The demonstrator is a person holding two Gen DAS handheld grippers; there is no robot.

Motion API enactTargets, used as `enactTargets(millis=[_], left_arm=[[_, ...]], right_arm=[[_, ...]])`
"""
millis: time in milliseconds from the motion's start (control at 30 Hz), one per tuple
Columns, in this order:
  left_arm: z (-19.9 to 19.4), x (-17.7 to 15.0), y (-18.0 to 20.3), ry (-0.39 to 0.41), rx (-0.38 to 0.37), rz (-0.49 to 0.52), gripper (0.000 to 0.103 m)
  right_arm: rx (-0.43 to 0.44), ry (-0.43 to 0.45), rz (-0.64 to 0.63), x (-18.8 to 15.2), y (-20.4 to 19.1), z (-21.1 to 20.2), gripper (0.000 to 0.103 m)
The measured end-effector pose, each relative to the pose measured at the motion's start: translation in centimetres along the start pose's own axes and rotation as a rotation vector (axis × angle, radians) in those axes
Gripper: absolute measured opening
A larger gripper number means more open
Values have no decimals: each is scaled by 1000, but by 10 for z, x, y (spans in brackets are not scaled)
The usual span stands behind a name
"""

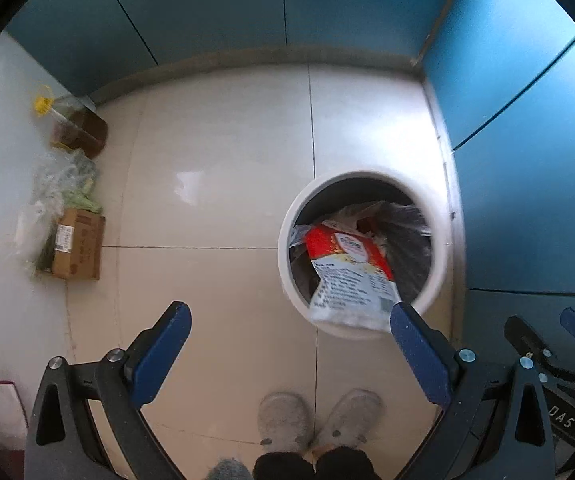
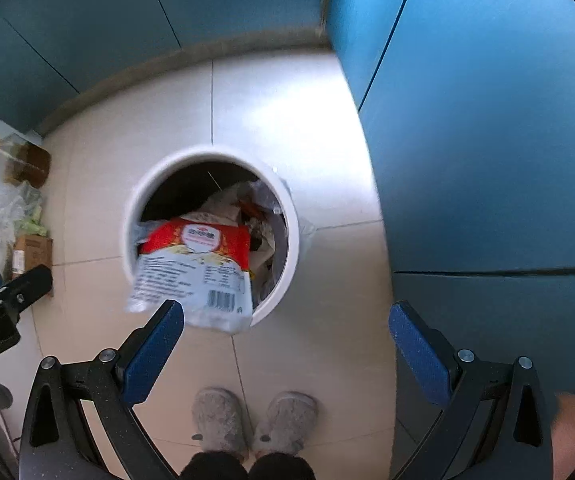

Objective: Collect trash

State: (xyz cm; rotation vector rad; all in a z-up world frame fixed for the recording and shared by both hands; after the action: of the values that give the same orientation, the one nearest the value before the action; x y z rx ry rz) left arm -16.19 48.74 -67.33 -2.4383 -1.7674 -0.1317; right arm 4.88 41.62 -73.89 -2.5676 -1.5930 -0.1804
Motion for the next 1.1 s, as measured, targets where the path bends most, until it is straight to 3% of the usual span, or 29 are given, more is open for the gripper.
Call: enactTargets(millis=[267, 500, 700, 900, 1100], left_arm=[[-176, -20, -2, 134, -12, 23, 102], [-336, -56, -17, 256, -50, 26, 102], [-422, -93, -26, 302, -138, 49, 102], [-485, -125, -26, 322, -248, 81, 102], [-524, -149, -28, 349, -301, 71, 102]], right_arm=[[28, 140, 13, -11, 3, -193, 103], [41, 258, -8, -46, 2, -376, 103], [126, 304, 8, -95, -3, -495, 103], [204, 324, 1, -148, -8, -564, 103], [260, 328, -25, -176, -11, -595, 103]])
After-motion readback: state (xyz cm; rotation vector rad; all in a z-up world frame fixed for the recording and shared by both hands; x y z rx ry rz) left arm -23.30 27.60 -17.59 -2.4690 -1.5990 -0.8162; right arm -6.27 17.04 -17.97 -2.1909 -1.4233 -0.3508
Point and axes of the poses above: each gripper's, at about its wrist camera, not at the fingertips, and z roughly the way its jaws point, y to its right, x to its top, the point moved 8 cm from there along z, roughly the way its jaws point, and after that the axes turned 2 degrees about z, right-handed, at the moved point
